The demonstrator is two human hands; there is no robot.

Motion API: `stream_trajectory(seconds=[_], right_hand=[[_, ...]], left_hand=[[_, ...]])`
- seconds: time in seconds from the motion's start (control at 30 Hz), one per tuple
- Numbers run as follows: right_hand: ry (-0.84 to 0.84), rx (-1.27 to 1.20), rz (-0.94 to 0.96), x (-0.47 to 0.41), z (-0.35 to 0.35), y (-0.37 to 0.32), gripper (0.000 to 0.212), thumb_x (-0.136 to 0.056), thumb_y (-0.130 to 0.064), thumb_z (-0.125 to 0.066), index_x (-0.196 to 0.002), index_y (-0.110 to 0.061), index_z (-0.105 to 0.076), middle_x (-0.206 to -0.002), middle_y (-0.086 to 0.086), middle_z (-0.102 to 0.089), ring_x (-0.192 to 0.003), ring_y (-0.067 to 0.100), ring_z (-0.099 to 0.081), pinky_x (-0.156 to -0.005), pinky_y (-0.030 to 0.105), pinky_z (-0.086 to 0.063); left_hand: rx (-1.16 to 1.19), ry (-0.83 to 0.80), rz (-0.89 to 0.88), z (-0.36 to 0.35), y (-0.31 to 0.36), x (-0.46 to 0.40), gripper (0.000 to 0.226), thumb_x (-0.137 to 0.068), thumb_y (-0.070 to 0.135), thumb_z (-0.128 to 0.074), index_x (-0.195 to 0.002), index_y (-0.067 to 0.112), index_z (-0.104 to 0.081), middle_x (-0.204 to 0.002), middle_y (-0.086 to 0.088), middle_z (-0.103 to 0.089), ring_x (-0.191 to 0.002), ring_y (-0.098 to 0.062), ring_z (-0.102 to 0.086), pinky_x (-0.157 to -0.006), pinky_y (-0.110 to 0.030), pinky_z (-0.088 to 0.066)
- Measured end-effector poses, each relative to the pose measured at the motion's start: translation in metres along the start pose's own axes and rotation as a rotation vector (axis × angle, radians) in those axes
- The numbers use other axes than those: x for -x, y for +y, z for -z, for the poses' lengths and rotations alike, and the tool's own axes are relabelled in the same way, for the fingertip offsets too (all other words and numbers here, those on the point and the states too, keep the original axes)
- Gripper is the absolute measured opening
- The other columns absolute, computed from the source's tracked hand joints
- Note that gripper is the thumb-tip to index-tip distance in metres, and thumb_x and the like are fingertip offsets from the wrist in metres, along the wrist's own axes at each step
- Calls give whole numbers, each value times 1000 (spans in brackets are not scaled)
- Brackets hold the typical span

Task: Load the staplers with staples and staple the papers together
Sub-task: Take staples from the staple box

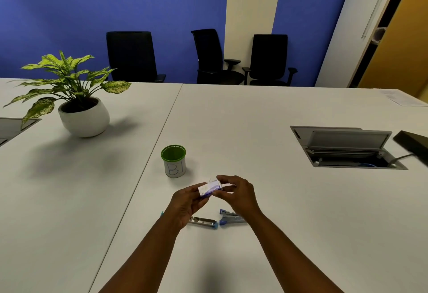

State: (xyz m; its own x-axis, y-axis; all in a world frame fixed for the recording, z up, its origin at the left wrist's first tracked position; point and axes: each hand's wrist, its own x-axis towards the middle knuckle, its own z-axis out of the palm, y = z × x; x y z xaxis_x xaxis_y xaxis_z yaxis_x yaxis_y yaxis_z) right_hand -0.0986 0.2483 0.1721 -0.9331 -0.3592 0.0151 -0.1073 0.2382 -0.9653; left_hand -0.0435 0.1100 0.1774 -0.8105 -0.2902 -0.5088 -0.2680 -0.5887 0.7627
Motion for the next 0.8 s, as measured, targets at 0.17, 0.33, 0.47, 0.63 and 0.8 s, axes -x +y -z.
stream_trajectory(seconds=[0.17,0.33,0.47,0.63,0.8], right_hand=[[-5,-291,-208,-1,1,-3,15,-82,-8,-67,-96,-7,-66,-99,14,-65,-95,26,-64,-63,18,-58],[3,-447,-376,-3,4,-3,8,-85,-5,-63,-89,-11,-63,-96,16,-65,-93,27,-64,-62,21,-58],[59,-311,-337,-4,4,-1,10,-86,-7,-62,-95,-10,-64,-101,19,-66,-94,27,-66,-61,20,-58],[53,-170,-239,-3,5,-2,13,-79,-10,-71,-90,-8,-65,-87,10,-65,-84,20,-65,-59,19,-56],[133,-206,-303,-7,7,1,12,-86,0,-58,-87,-10,-64,-93,16,-66,-89,25,-66,-57,19,-57]], left_hand=[[-146,62,-66,0,1,-3,14,-91,0,-50,-94,4,-63,-85,-13,-65,-87,-31,-63,-53,-20,-56],[-219,17,-65,1,3,-8,17,-92,0,-48,-101,3,-62,-86,-13,-65,-89,-29,-62,-54,-20,-56],[-274,12,-63,2,2,-10,20,-92,0,-48,-106,1,-63,-93,-16,-65,-87,-27,-63,-55,-19,-56],[-293,34,-57,5,-1,-14,21,-92,-1,-49,-106,2,-64,-101,-19,-63,-93,-30,-62,-54,-19,-56],[-276,29,-43,6,0,-14,21,-92,-2,-47,-106,1,-63,-98,-17,-64,-93,-30,-61,-53,-19,-56]])
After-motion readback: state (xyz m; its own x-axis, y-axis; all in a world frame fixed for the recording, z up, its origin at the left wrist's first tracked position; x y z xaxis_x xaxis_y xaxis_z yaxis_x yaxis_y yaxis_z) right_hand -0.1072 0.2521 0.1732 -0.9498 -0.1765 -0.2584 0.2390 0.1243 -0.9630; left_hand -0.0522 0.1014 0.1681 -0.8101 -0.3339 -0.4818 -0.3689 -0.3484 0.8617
